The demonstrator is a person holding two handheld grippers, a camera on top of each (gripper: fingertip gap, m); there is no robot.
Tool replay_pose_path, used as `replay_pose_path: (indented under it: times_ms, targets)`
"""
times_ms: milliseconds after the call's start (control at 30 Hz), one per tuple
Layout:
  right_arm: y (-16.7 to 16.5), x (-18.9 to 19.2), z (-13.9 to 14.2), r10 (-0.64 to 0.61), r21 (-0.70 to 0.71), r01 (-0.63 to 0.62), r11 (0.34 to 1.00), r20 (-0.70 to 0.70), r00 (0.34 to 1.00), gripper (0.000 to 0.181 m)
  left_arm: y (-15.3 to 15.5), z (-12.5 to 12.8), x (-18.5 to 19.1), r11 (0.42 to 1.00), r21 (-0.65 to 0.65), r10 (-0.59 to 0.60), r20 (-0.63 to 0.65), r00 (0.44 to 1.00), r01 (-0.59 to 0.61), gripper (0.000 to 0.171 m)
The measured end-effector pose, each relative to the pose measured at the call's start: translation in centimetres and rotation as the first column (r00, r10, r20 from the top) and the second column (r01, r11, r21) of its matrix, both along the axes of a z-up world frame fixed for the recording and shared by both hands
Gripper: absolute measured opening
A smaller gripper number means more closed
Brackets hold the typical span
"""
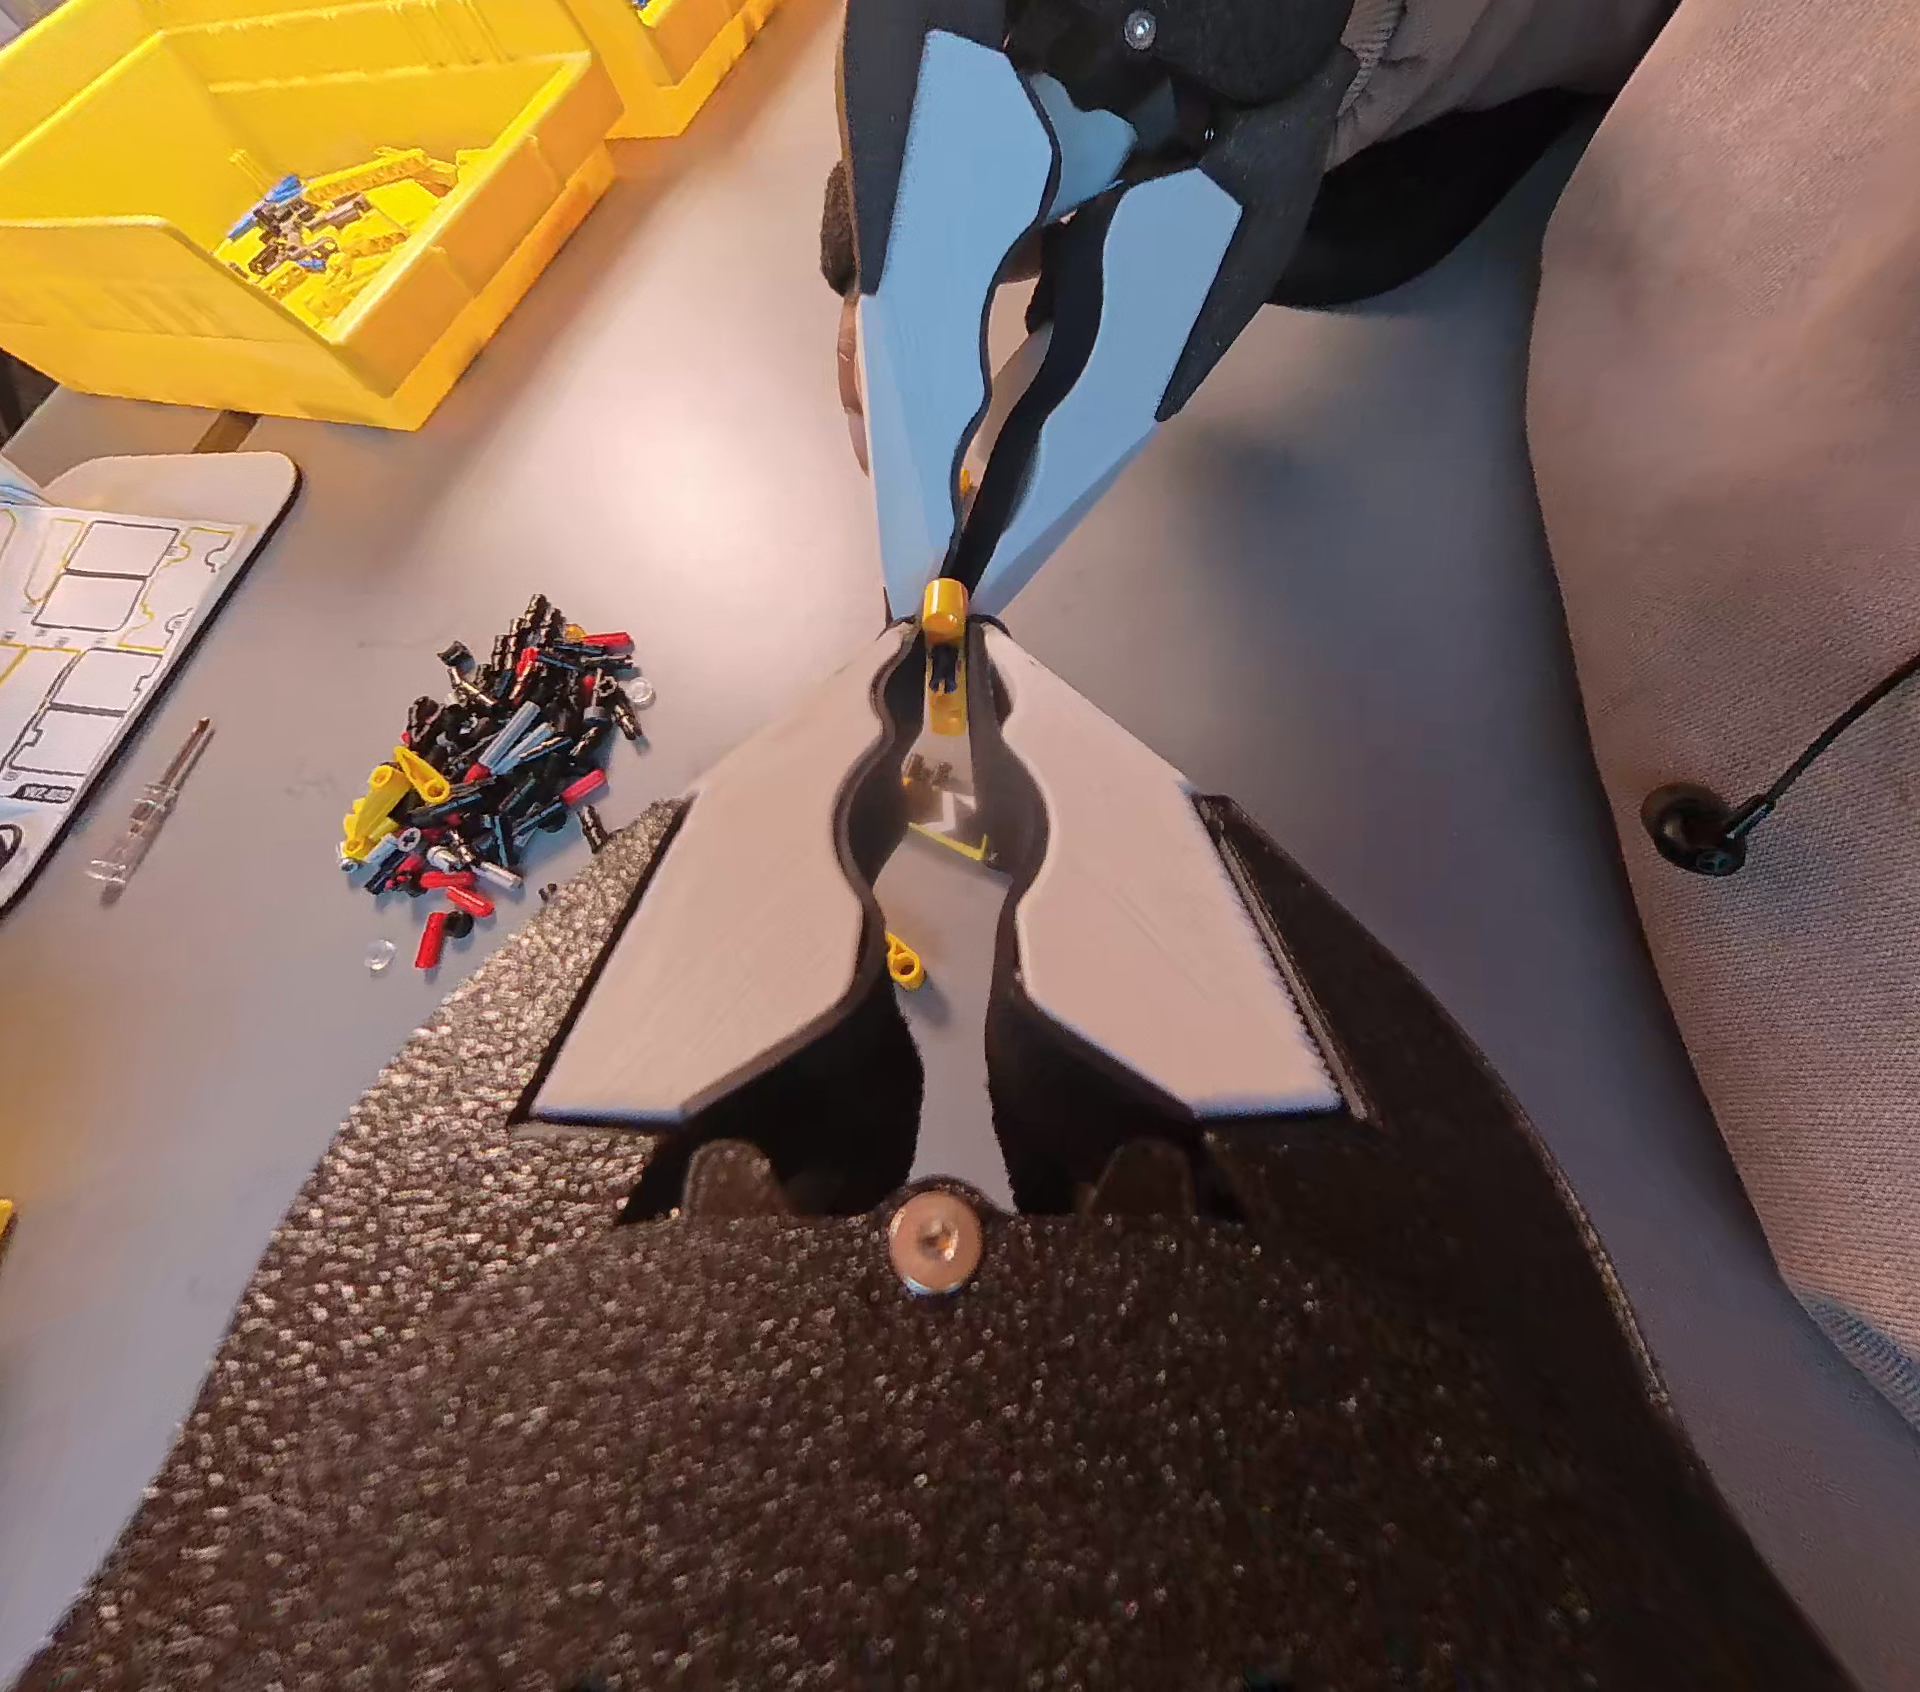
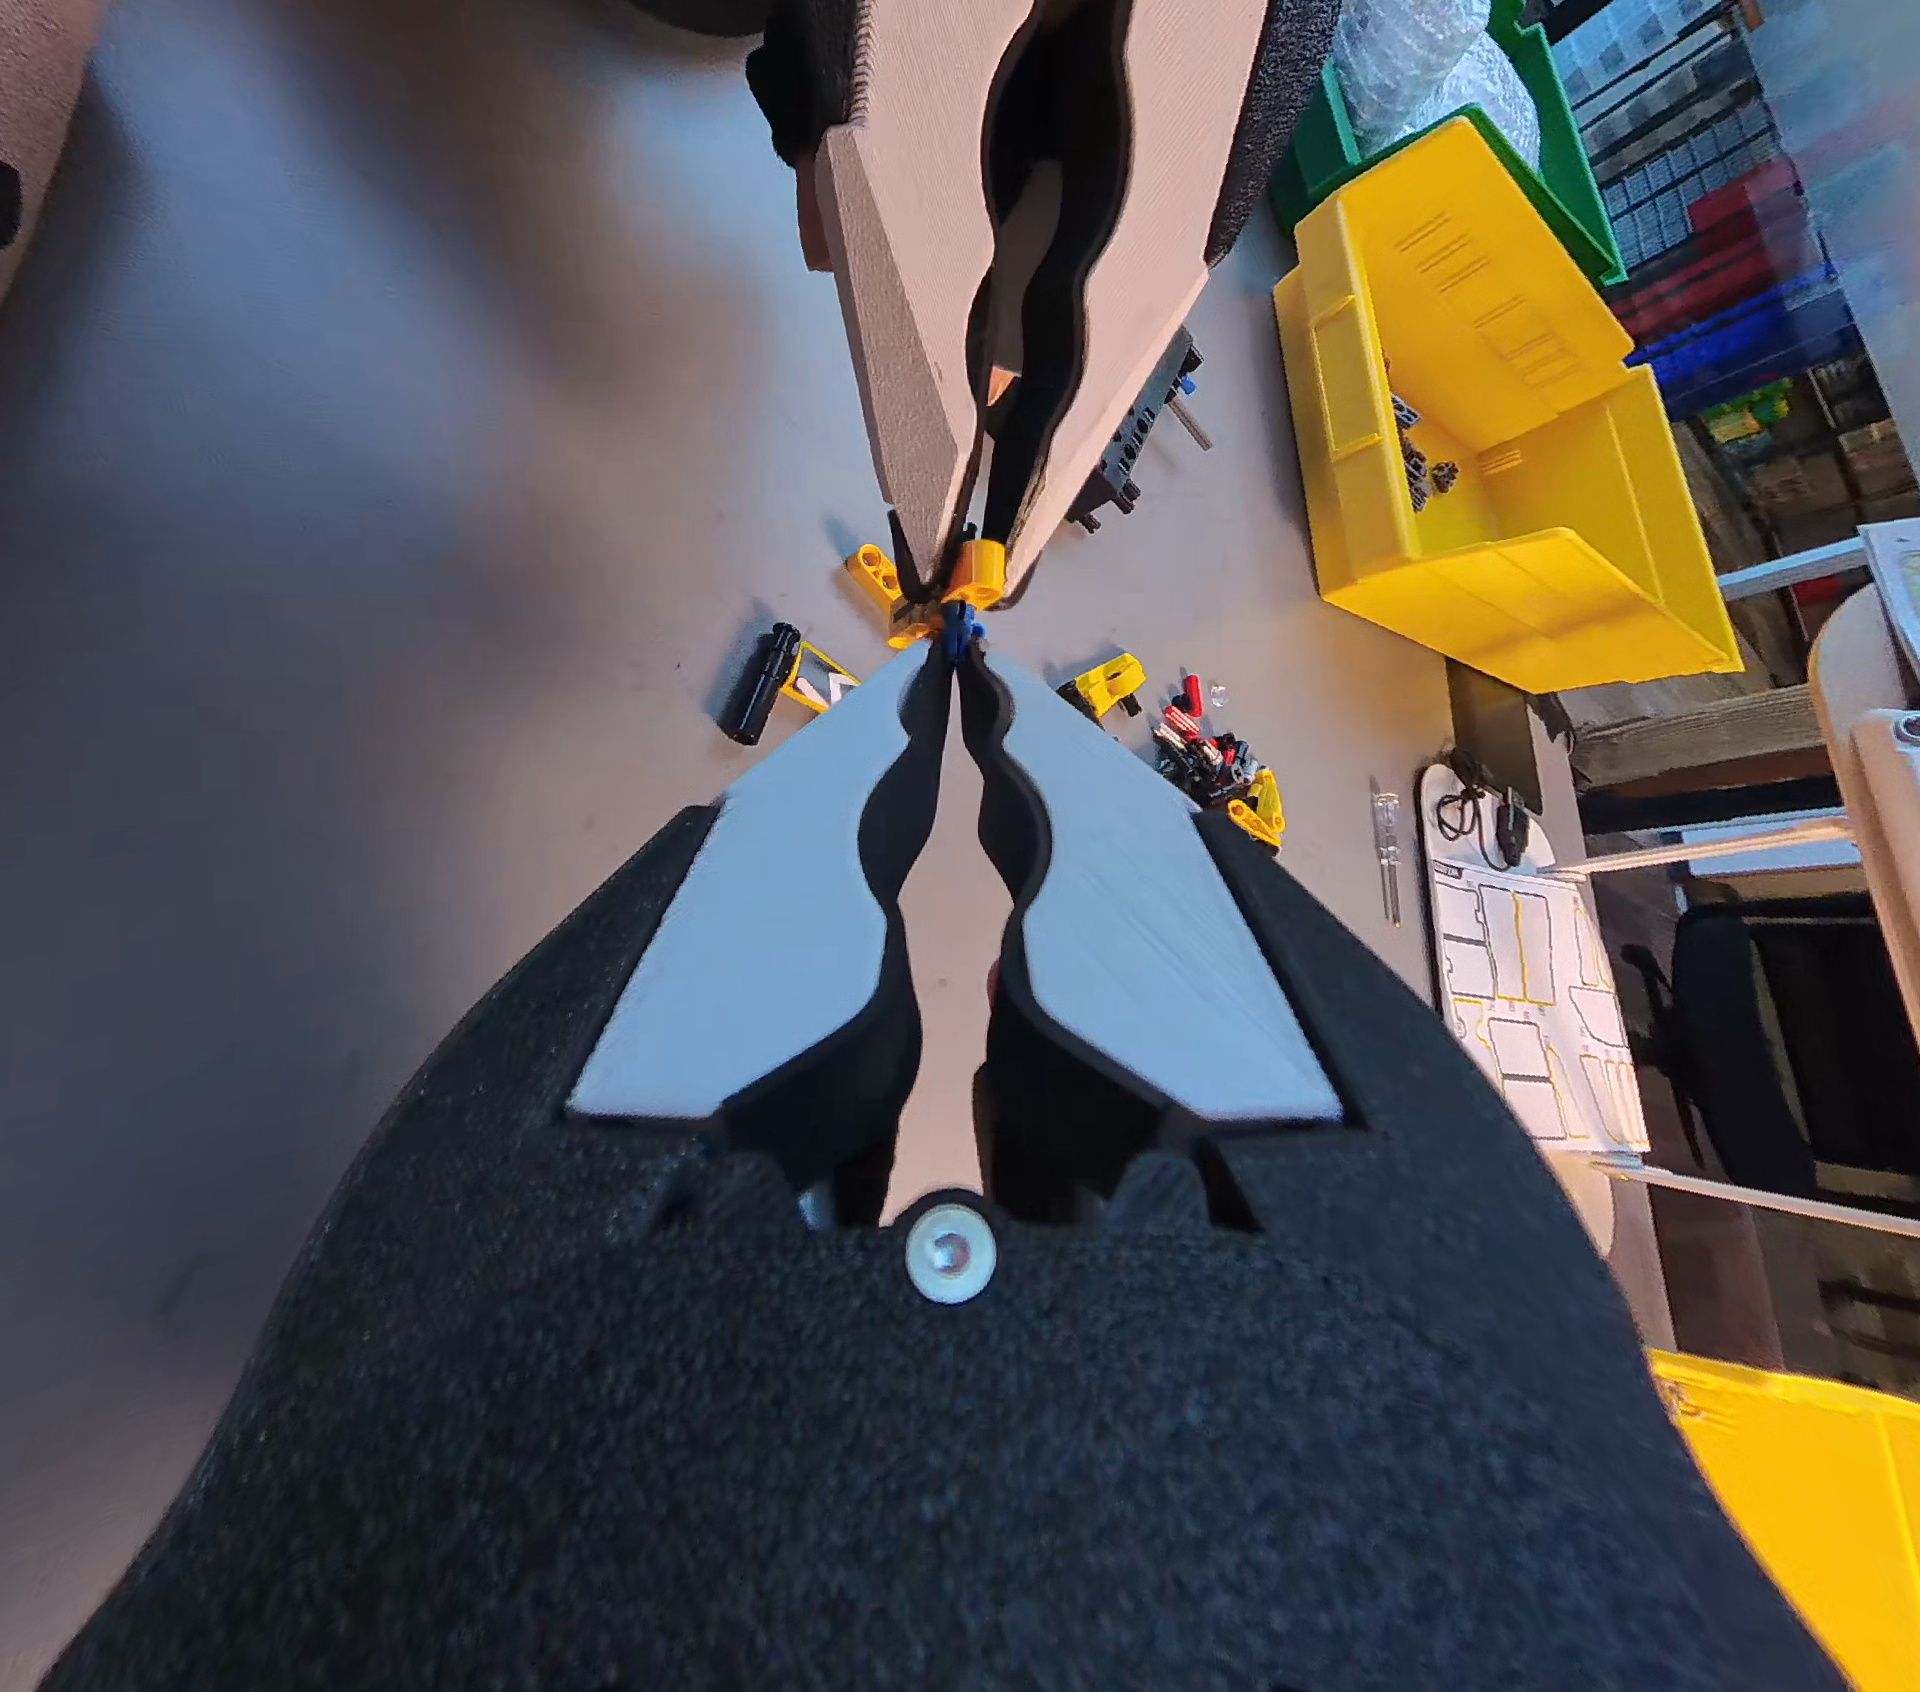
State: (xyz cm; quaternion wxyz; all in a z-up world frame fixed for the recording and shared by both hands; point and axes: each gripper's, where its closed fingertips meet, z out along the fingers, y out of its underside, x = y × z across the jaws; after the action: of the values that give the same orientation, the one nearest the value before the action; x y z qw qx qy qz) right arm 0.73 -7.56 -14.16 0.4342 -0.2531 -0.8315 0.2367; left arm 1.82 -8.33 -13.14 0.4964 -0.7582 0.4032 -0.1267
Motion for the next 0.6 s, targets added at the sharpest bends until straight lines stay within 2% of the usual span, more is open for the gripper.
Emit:
replay_pose_path:
  times_ms: [133, 167, 200, 267, 333, 400, 467, 500, 600]
  targets:
    - [-0.1, 0.3, 0.2, 0.005, -0.014, -0.005, 1.0, -0.001, 1.0, 0.0, -0.2, 0.1, 0.0, 1.0, -0.002, -0.005, 0.012, 1.0, 0.005, 0.006]
    - [0.1, 0.4, 0.1, 0.003, -0.012, -0.002, 1.0, 0.007, 1.0, 0.0, 0.1, -0.1, -0.9, 0.999, -0.006, 0.036, -0.008, 0.999, -0.036, 0.006]
    - [1.9, 0.9, -0.4, -0.049, 0.049, 0.048, 0.998, 0.027, 0.998, 0.0, 0.5, -0.4, -3.4, 0.994, 0.008, 0.109, -0.052, 0.993, -0.109, 0.007]
    - [4.1, 1.9, 0.2, -0.107, -0.059, 0.107, 0.992, 0.011, 0.994, 0.0, -0.6, 1.1, -3.8, 0.996, -0.049, 0.08, 0.185, 0.979, -0.073, 0.007]
    - [3.3, 1.4, 1.3, -0.088, -0.118, 0.082, 0.99, -0.048, 0.995, 0.0, -0.1, 1.5, -2.5, 0.999, -0.014, 0.037, 0.2, 0.979, -0.035, 0.007]
    - [3.1, 0.9, 1.2, -0.087, -0.157, 0.081, 0.984, -0.033, 0.996, 0.0, 0.5, 2.6, -1.7, 1.0, 0.014, 0.01, 0.237, 0.971, -0.013, 0.007]
    - [3.2, 1.0, 1.2, -0.079, -0.21, 0.069, 0.975, -0.043, 0.996, 0.0, 0.7, 2.5, -1.9, 1.0, 0.022, 0.011, 0.224, 0.975, -0.016, 0.007]
    - [2.8, 1.0, 1.3, -0.068, -0.268, 0.054, 0.962, -0.042, 0.997, 0.005, 0.7, 2.2, -1.8, 1.0, 0.017, 0.013, 0.224, 0.975, -0.017, 0.007]
    - [1.5, 0.8, 0.8, -0.044, -0.382, 0.042, 0.923, 0.004, 0.999, 0.035, 0.4, 1.9, -1.2, 1.0, 0.016, -0.006, 0.25, 0.968, 0.003, 0.007]
